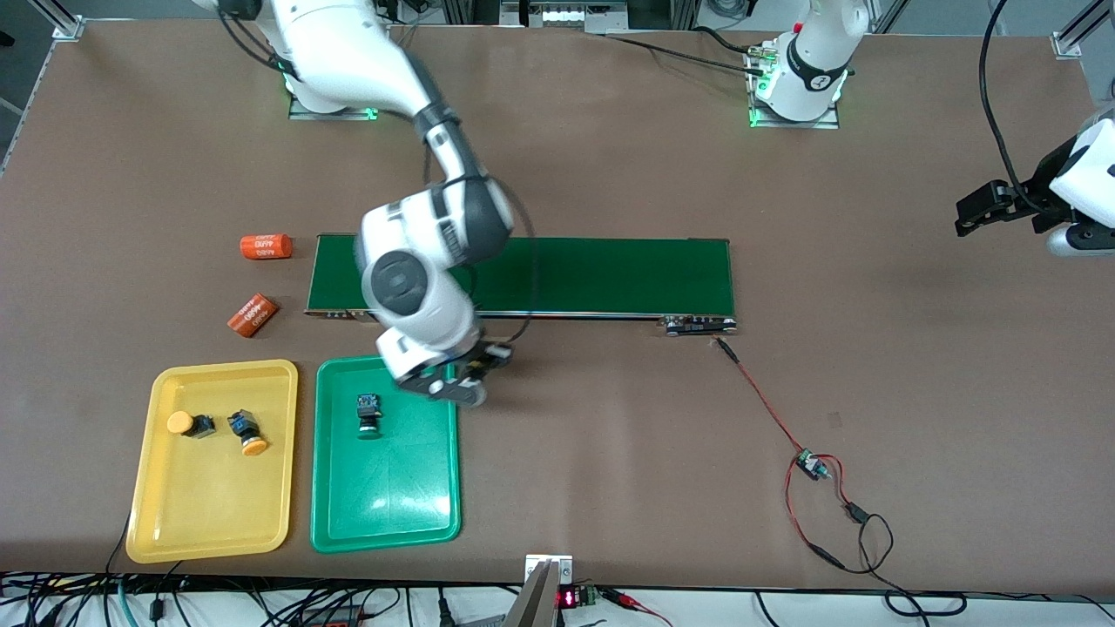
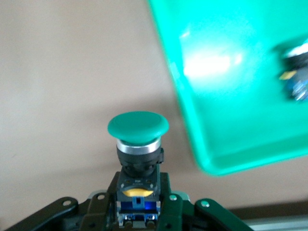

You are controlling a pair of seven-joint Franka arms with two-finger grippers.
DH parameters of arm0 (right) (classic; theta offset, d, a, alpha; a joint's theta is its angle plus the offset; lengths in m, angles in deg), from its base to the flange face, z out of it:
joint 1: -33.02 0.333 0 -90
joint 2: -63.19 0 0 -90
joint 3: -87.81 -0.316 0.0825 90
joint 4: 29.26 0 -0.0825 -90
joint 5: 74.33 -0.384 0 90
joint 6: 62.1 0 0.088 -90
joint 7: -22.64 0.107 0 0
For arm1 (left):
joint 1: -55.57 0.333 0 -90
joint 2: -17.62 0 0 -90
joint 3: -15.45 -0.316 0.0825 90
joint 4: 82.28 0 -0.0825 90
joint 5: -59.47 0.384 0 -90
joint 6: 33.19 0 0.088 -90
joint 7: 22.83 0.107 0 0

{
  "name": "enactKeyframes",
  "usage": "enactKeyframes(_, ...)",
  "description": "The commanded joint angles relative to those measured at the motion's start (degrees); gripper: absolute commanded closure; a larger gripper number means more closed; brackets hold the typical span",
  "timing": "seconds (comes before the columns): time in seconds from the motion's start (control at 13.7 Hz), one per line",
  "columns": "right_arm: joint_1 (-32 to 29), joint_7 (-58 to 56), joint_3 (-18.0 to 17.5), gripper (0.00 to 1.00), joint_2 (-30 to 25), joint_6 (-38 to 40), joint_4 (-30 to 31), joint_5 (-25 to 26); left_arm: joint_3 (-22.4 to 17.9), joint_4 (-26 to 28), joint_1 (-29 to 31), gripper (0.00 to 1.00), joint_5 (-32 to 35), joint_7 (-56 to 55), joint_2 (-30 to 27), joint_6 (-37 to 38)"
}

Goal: Sort buttons by color to trays
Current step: 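Carry the green button to the green tray and open the right gripper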

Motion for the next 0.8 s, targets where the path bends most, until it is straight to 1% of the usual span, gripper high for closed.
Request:
enactKeyframes(0.0, -4.7, -7.1, -1.1, 1.00, 1.0, -0.4, -1.2, -1.1, 0.0, -1.1, 0.1, 0.00, -1.1, 1.3, 0.2, 1.0)
enactKeyframes(0.22, -7.4, -13.8, -1.1, 1.00, 2.8, -1.7, -1.3, -0.8, -0.1, -1.1, 0.1, 0.00, -1.1, 1.4, 0.2, 1.0)
enactKeyframes(0.37, -9.2, -22.1, -2.0, 1.00, 5.4, -2.1, -1.3, -1.2, -0.1, -1.1, 0.1, 0.00, -1.1, 1.4, 0.2, 1.0)
enactKeyframes(0.44, -9.2, -22.9, -3.2, 1.00, 6.6, -3.4, -1.4, -1.0, -0.1, -1.2, 0.0, 0.00, -1.0, 1.4, 0.2, 0.9)
enactKeyframes(0.73, -9.5, -25.2, -3.6, 1.00, 9.4, -5.9, -2.0, -0.9, -0.1, -1.3, -0.1, 0.00, -1.0, 1.5, 0.5, 0.9)
